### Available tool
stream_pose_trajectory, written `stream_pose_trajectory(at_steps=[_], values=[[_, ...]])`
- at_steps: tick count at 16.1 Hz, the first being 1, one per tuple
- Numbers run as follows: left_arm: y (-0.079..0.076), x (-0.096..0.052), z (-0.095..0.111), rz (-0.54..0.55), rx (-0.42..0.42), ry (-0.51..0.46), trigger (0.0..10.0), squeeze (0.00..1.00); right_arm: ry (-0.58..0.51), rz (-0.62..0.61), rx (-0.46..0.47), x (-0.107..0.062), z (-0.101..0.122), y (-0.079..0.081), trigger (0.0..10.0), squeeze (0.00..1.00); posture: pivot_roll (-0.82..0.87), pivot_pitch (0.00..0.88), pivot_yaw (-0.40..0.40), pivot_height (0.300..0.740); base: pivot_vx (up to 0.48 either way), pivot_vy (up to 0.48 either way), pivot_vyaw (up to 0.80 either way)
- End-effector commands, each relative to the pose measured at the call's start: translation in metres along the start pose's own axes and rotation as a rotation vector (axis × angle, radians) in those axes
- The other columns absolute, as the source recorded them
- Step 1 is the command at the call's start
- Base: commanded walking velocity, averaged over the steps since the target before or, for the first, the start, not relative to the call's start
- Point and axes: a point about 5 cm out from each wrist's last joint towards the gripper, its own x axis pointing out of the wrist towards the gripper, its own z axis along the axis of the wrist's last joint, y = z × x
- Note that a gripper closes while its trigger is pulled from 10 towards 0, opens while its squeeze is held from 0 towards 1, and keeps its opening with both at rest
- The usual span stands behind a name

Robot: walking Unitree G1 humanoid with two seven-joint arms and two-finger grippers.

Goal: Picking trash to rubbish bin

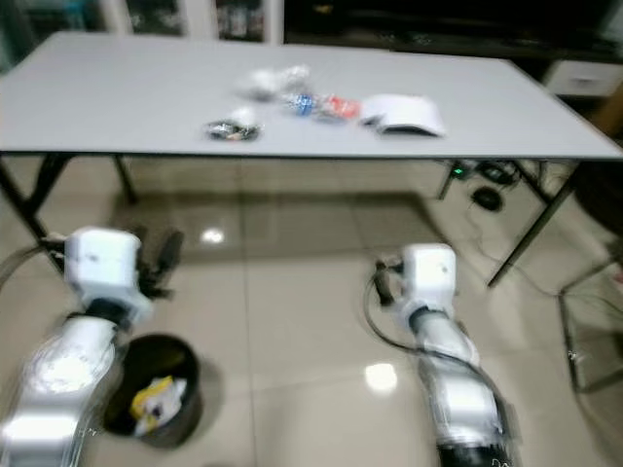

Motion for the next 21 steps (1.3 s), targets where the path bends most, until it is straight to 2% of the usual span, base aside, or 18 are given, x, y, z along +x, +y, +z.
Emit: stream_pose_trajectory(at_steps=[1,12,21], values=[[-0.013,0.004,0.008,-0.047,-0.020,-0.028,10.0,0.00,0.017,-0.058,-0.018,-0.006,-0.004,-0.019,10.0,0.00,0.04,0.000,-0.075,0.740,0.480,0.000,0.00],[-0.015,0.007,0.007,-0.082,-0.008,-0.022,10.0,0.00,0.030,-0.066,-0.034,-0.007,-0.010,-0.018,10.0,0.00,0.04,0.000,-0.059,0.740,0.480,0.000,0.00],[-0.016,0.011,0.006,-0.103,0.002,-0.020,10.0,0.00,0.049,-0.105,-0.031,-0.009,-0.015,-0.027,10.0,0.00,0.03,0.000,-0.051,0.740,0.480,0.000,0.00]])
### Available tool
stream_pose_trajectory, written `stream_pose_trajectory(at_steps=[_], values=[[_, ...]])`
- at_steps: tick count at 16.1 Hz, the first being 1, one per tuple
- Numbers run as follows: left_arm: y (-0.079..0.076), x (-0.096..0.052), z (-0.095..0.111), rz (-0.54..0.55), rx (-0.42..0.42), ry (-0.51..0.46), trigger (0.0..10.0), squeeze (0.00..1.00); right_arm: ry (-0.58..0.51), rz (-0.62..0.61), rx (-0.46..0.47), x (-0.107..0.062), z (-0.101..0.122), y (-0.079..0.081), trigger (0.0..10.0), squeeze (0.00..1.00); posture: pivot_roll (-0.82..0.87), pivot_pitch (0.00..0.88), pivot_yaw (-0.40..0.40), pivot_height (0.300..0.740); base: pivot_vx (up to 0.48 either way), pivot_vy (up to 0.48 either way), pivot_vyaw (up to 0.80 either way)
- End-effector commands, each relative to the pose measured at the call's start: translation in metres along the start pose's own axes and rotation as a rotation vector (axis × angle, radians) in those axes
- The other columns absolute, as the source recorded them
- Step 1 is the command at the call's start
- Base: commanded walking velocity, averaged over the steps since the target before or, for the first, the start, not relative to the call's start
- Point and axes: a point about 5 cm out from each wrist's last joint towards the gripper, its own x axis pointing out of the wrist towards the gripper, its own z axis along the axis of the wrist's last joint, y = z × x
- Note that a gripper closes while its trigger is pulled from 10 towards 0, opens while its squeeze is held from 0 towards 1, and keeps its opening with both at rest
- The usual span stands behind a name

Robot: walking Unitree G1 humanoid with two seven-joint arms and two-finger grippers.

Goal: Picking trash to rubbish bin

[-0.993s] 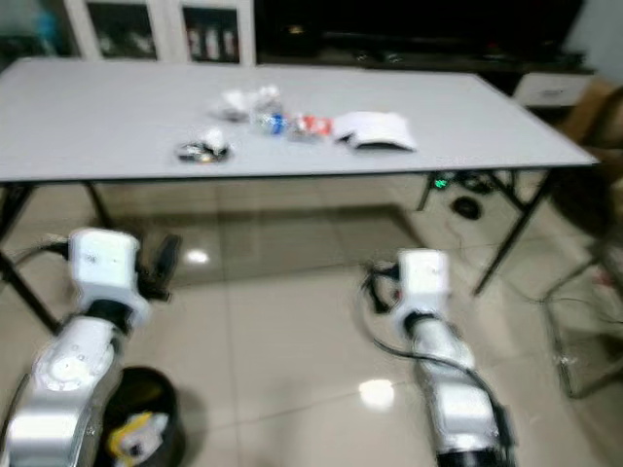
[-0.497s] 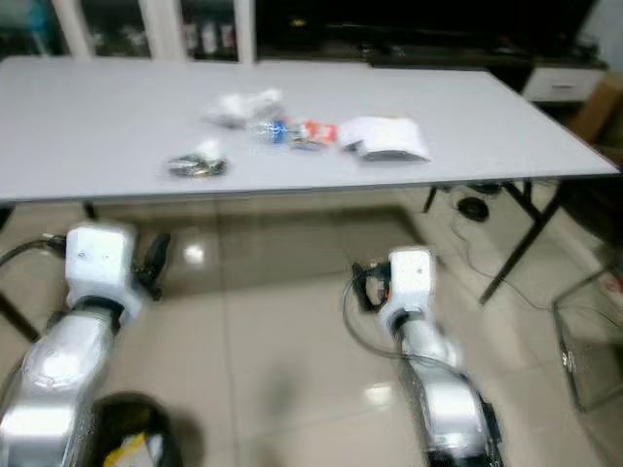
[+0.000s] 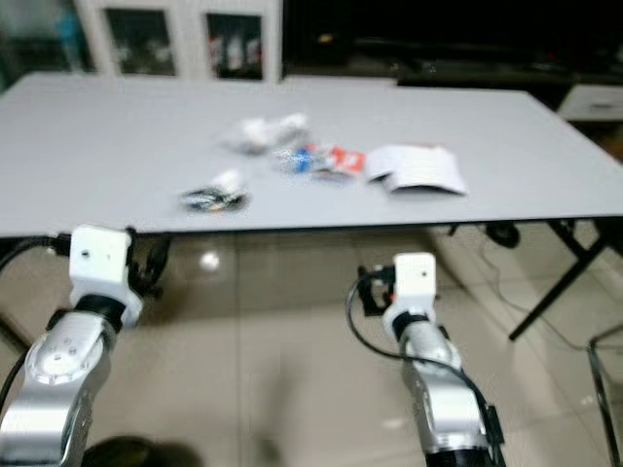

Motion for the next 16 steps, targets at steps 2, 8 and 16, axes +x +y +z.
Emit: stream_pose_trajectory(at_steps=[2,8,16], values=[[0.004,0.003,0.004,-0.004,0.021,-0.014,10.0,0.00,0.000,-0.017,0.002,0.001,0.001,-0.003,10.0,0.00,0.03,0.000,-0.057,0.740,0.480,0.000,0.00],[0.014,0.006,0.006,0.003,0.056,-0.022,10.0,0.00,-0.001,-0.030,0.014,0.002,0.000,-0.005,10.0,0.00,0.03,0.000,-0.051,0.740,0.480,0.000,0.00],[0.024,0.022,0.006,-0.070,0.055,0.033,10.0,0.76,0.005,-0.017,0.003,0.000,-0.001,-0.011,10.0,0.00,0.00,0.000,-0.037,0.740,0.237,0.000,0.00]])
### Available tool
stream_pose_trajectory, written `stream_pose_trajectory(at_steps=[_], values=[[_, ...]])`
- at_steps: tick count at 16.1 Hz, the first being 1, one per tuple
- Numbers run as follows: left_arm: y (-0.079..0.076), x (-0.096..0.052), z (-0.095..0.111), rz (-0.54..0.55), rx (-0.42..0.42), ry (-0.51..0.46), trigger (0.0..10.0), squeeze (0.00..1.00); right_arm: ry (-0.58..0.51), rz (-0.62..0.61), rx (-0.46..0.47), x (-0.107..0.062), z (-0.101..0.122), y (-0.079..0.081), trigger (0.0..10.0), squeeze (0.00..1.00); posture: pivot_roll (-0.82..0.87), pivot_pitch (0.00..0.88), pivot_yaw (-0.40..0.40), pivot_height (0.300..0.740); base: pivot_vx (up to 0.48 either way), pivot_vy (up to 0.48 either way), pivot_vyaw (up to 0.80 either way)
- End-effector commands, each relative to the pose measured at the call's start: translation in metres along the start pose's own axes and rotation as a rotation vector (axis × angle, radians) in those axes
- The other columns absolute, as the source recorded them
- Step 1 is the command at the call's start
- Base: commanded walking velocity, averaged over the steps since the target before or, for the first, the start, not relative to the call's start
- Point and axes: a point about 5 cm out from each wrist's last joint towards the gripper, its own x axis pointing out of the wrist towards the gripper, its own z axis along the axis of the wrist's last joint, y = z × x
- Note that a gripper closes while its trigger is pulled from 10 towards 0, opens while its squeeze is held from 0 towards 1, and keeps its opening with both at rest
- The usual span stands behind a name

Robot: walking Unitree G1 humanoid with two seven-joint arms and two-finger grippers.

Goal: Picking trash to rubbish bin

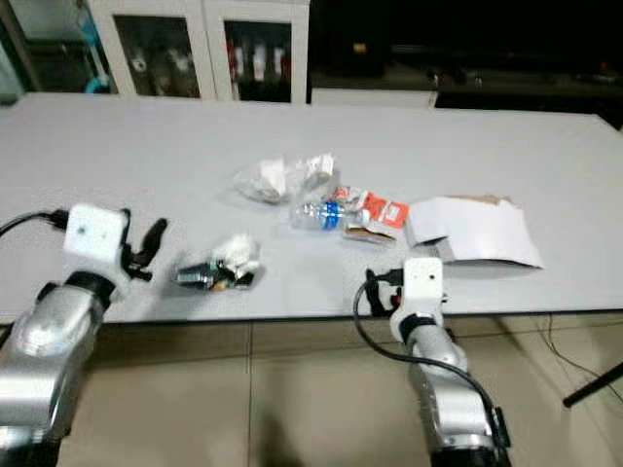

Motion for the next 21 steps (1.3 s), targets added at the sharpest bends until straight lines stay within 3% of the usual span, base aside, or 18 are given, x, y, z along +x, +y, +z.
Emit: stream_pose_trajectory(at_steps=[1,3,5,8,12,13,16,21], values=[[-0.001,0.005,0.002,-0.057,-0.024,0.002,10.0,1.00,0.003,-0.019,0.002,-0.001,0.001,-0.010,10.0,0.00,0.00,0.000,-0.037,0.740,0.000,0.000,0.00],[0.006,0.017,0.006,-0.145,0.014,0.025,10.0,1.00,0.002,0.016,-0.003,-0.002,0.004,-0.008,10.0,0.00,-0.02,0.000,-0.040,0.740,0.000,0.000,0.00],[0.018,0.031,0.009,-0.313,0.100,0.092,10.0,1.00,0.007,0.060,-0.014,-0.003,0.009,-0.006,10.0,0.00,-0.05,0.000,-0.040,0.740,0.000,0.000,0.00],[0.027,0.037,0.010,-0.460,0.093,0.147,10.0,1.00,0.014,0.080,-0.022,-0.007,0.011,-0.009,10.0,0.00,-0.08,0.000,-0.045,0.740,0.000,0.000,0.00],[0.031,0.050,0.004,-0.639,0.228,0.189,10.0,1.00,0.026,0.078,-0.017,-0.009,0.012,-0.017,10.0,0.00,-0.09,0.000,-0.050,0.740,0.000,0.000,0.00],[0.031,0.053,-0.001,-0.683,0.261,0.219,10.0,0.00,0.029,0.080,-0.015,-0.009,0.013,-0.017,10.0,0.00,-0.09,0.000,-0.051,0.740,0.000,0.000,0.00],[0.036,0.059,-0.020,-0.753,0.385,0.341,10.0,0.00,0.046,0.093,-0.019,-0.012,0.011,-0.017,10.0,0.00,-0.09,0.000,-0.054,0.740,0.000,0.000,0.00],[0.033,0.064,-0.032,-0.777,0.424,0.400,10.0,0.00,0.061,0.117,-0.012,-0.014,0.010,-0.015,10.0,0.00,-0.10,0.000,-0.050,0.740,0.000,0.000,0.00]])
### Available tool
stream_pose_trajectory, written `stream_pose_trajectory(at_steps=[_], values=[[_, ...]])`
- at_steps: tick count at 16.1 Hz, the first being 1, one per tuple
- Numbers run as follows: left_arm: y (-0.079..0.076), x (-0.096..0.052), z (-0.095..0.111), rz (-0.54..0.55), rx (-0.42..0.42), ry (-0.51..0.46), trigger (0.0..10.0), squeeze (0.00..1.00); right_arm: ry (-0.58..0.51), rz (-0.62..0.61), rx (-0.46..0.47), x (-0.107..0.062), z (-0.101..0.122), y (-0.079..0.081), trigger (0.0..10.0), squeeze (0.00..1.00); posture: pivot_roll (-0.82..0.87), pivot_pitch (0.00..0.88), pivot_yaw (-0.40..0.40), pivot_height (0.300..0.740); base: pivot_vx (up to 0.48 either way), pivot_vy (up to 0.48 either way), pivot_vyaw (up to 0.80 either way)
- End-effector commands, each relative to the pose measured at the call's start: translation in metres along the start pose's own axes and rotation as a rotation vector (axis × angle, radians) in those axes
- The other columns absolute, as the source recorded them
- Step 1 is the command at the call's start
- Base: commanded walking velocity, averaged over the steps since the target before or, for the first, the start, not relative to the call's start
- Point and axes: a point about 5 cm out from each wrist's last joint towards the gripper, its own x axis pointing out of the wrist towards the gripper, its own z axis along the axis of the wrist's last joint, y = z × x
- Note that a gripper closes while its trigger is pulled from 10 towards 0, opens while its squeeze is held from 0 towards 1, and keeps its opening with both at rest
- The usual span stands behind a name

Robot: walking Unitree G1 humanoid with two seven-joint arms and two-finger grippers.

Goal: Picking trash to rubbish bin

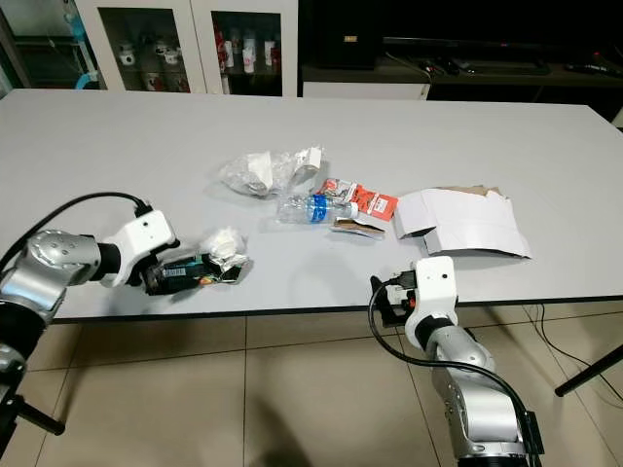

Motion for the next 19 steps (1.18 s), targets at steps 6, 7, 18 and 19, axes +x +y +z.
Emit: stream_pose_trajectory(at_steps=[6,7,18,19], values=[[0.005,0.006,0.002,0.017,0.067,0.040,9.5,0.00,0.032,0.159,-0.046,-0.008,0.000,0.012,10.0,0.00,-0.11,0.000,-0.052,0.740,0.000,0.000,0.00],[0.006,0.006,0.003,0.021,0.058,0.029,6.0,0.00,0.036,0.162,-0.047,-0.008,0.000,0.012,10.0,0.00,-0.11,0.000,-0.052,0.740,0.000,0.000,0.00],[0.001,0.007,-0.001,-0.035,0.059,0.003,0.0,0.00,0.052,0.178,-0.071,-0.007,-0.003,0.012,10.0,0.00,-0.10,0.000,-0.059,0.740,0.000,0.000,0.00],[0.000,0.007,-0.001,-0.037,0.058,0.003,0.0,0.00,0.052,0.177,-0.071,-0.007,-0.003,0.012,10.0,0.00,-0.10,0.000,-0.059,0.740,0.000,0.000,0.00]])
